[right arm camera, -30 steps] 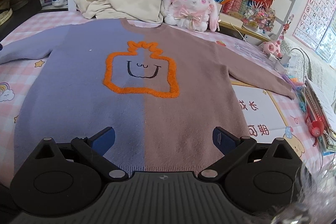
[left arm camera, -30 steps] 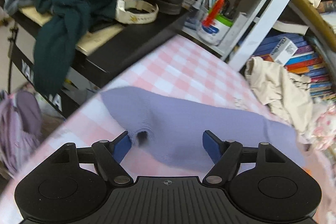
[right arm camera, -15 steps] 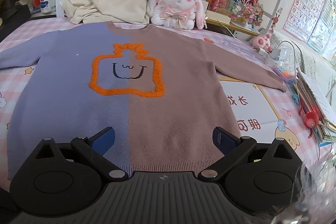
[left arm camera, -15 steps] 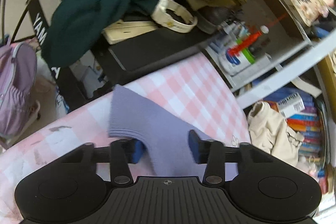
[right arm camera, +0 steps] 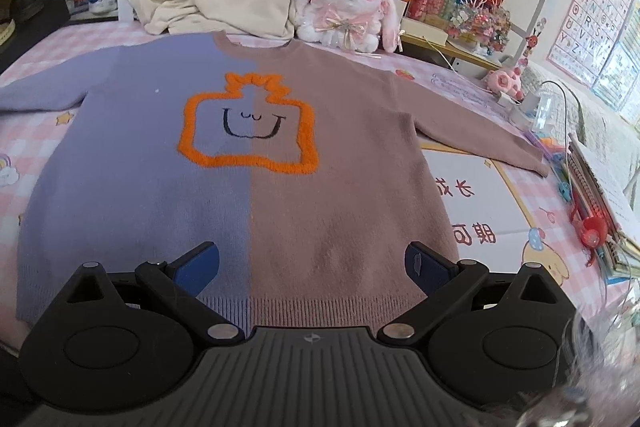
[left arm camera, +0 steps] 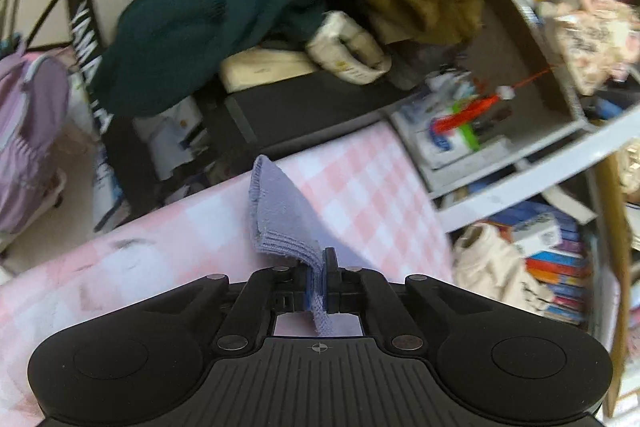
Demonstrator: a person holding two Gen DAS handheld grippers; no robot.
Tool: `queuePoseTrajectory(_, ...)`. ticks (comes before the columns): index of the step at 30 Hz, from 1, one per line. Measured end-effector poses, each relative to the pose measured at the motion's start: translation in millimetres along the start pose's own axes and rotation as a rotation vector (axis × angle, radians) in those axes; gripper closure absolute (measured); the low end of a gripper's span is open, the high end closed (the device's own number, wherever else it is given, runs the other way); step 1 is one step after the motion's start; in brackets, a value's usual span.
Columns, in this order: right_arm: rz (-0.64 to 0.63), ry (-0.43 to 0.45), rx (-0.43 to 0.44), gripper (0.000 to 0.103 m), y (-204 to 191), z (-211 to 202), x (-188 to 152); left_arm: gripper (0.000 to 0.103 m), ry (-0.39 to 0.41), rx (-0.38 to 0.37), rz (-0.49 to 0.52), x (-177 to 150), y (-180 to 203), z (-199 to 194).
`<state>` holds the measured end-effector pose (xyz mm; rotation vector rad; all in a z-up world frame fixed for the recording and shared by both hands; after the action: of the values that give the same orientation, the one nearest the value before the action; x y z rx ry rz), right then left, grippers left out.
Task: Fold clothes
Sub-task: 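Fold the lavender sleeve across the sweater body with the left gripper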
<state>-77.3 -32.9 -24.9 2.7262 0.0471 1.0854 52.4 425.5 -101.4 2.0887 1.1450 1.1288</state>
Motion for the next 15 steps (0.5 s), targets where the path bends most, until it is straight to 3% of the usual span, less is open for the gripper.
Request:
queuePoseTrajectory(4, -0.005, -0.002, -0.001, 0.003, 6.1, 0.8, -1.1, 0.101, 0.012, -0.096, 0.089, 0.9, 38.5, -7.6)
queuePoseTrajectory(8, -0.008, 0.001, 0.013, 0.003, 16.0, 4.8, -0.2, 0.101, -0.028, -0.2, 0.203, -18.1, 92.4, -10.8)
queuePoseTrajectory(15, -0.037, 0.04, 0.056, 0.003, 49.8, 17.3, 2.8, 0.1, -0.118, -0.346, 0.39, -93.4, 198.0, -1.1)
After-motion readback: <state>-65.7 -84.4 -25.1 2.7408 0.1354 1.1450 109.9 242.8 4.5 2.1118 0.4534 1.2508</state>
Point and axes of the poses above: each gripper's, at about its wrist camera, not at the fingertips, and z roughly the way its jaws point, y to its right, x to its top, the point moved 1 cm from there along z, roughly the way its jaws point
